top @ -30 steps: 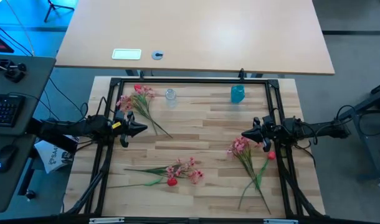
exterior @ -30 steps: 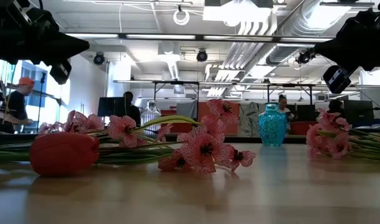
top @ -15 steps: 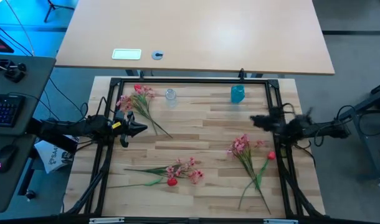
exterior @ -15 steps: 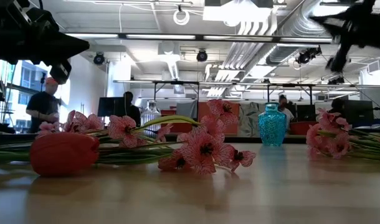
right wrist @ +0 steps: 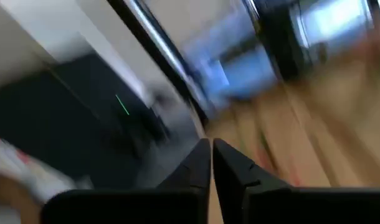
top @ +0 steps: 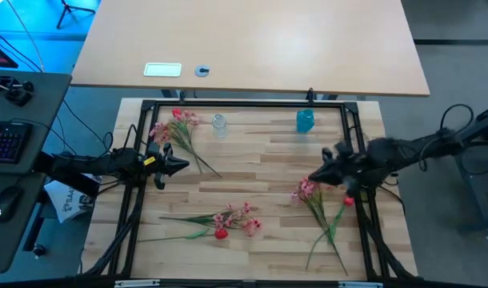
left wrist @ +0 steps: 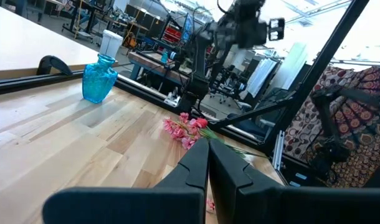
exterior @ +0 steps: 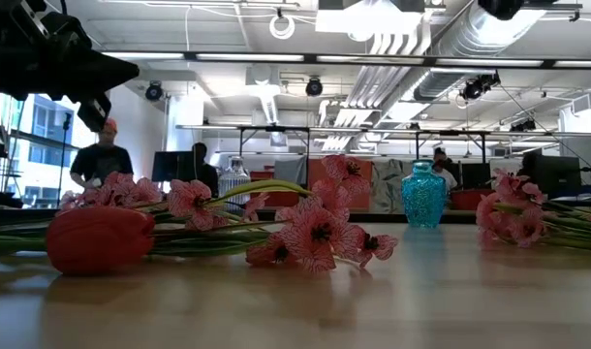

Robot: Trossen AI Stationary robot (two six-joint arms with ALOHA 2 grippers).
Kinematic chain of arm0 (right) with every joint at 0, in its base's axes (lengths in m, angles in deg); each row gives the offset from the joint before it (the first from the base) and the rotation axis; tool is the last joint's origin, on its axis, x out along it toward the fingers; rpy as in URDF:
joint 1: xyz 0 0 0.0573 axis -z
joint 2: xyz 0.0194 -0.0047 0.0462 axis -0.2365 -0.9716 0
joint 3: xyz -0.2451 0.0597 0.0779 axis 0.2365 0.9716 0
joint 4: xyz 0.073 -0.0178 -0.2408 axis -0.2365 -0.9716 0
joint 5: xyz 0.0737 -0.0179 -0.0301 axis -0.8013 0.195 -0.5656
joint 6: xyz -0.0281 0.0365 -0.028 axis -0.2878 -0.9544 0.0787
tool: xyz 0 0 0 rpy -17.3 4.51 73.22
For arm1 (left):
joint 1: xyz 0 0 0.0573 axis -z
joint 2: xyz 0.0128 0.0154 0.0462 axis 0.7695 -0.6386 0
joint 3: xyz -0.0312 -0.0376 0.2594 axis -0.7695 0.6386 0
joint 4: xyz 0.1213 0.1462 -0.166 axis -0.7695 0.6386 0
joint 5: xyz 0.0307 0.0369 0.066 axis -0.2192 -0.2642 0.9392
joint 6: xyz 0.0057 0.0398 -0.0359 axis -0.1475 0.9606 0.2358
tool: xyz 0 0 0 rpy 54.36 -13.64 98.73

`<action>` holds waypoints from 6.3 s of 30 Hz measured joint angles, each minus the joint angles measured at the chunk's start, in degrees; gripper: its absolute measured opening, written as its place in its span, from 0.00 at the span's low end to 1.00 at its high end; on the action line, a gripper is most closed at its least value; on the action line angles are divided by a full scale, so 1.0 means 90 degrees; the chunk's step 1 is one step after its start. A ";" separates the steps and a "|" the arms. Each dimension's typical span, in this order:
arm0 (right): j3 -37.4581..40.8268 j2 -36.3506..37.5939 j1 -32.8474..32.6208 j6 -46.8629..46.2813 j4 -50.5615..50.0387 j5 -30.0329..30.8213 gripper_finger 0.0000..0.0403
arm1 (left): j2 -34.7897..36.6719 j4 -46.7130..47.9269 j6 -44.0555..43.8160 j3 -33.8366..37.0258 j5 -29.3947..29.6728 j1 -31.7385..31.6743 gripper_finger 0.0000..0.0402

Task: Sort flowers into vase by color
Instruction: Put the right pink flower into the transparent vase

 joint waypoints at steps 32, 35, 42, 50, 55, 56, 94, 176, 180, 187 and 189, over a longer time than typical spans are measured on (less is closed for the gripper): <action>0.0274 -0.4614 -0.1784 -0.5997 -0.2842 -0.0740 0.60 | 0.0000 -0.0002 0.0000 0.0000 -0.0001 -0.0001 0.00; 0.0269 -0.4895 -0.1796 -0.5885 -0.2540 -0.0717 0.60 | 0.0000 -0.0001 0.0000 0.0000 0.0000 0.0000 0.00; 0.0214 -0.5365 -0.1793 -0.5761 -0.2821 -0.0681 0.59 | 0.0000 0.0000 0.0000 0.0000 0.0000 0.0001 0.00; 0.0241 -0.5284 -0.1795 -0.5650 -0.2991 -0.0496 0.15 | 0.0000 0.0000 0.0000 0.0000 0.0000 0.0001 0.00; -0.0059 -0.4774 -0.1754 -0.5459 -0.3378 0.0172 0.05 | 0.0000 0.0000 0.0000 0.0000 0.0000 -0.0001 0.00; -0.0213 -0.4577 -0.1738 -0.5470 -0.3467 0.0343 0.03 | 0.0000 -0.0002 0.0000 0.0000 0.0000 0.0001 0.00; -0.4018 -0.7258 0.3011 0.4275 0.5986 0.1398 0.00 | 0.0000 0.0000 0.0000 0.0000 0.0000 0.0001 0.00; -0.5484 -0.8845 0.4262 0.3392 0.3976 0.0746 0.12 | 0.0000 0.0002 0.0000 0.0000 0.0000 -0.0001 0.00; -0.5482 -0.8845 0.4201 0.3393 0.3977 0.0741 0.22 | 0.0000 0.0002 0.0000 0.0000 0.0000 0.0001 0.00; -0.5481 -0.8845 0.4037 0.3178 0.3849 0.0724 0.47 | 0.0000 0.0002 0.0000 0.0000 0.0000 0.0001 0.00; -0.5481 -0.8843 0.4003 0.3235 0.3699 0.0728 0.55 | 0.0000 0.0002 0.0000 0.0000 0.0000 0.0000 0.00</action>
